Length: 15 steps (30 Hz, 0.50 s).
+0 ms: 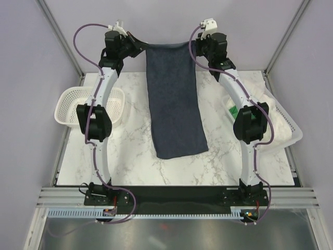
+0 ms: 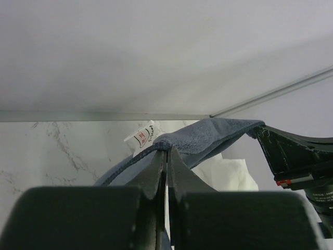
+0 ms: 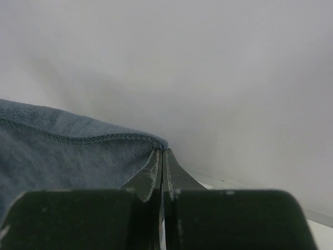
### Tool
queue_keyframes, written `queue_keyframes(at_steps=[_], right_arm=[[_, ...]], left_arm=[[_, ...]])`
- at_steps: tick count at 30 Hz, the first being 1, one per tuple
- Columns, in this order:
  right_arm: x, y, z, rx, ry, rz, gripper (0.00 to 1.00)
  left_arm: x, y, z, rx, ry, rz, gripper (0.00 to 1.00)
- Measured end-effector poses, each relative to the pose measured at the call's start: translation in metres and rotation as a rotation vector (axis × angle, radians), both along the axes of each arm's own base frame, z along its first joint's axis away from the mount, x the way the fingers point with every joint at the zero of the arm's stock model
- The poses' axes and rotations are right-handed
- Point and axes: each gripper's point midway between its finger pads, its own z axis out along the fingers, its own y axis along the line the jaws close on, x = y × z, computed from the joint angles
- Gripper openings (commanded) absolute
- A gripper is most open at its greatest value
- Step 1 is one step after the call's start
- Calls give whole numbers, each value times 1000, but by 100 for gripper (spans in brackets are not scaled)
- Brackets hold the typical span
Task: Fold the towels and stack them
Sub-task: Flatten out the crumpled towel, then fold the towel
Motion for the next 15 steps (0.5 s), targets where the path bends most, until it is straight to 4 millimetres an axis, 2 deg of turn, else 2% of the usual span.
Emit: queue_keyframes(at_steps=[3,6,9,11,13,15], right_arm=[[-2,2,-11,-1,19,24,0],[-21,3,-37,-7,89,56,0],[-54,0,-71,-23,201,89,0],[-73,-2,-82,-33,260,108,0],[-93,-4,-84,-39,298,123,0],[-113,-8,-81,-41,323,131,0]], left_arm=[[0,-3,-16,-2,19,-28,2],[-17,-4,-47,3,91,-51,2],[-49,-4,-86,17,207,-63,2],[-77,-4,-102,32,268,-75,2],[-102,-4,-103,46,298,-89,2],[-129,-6,-93,60,290,-106,2]])
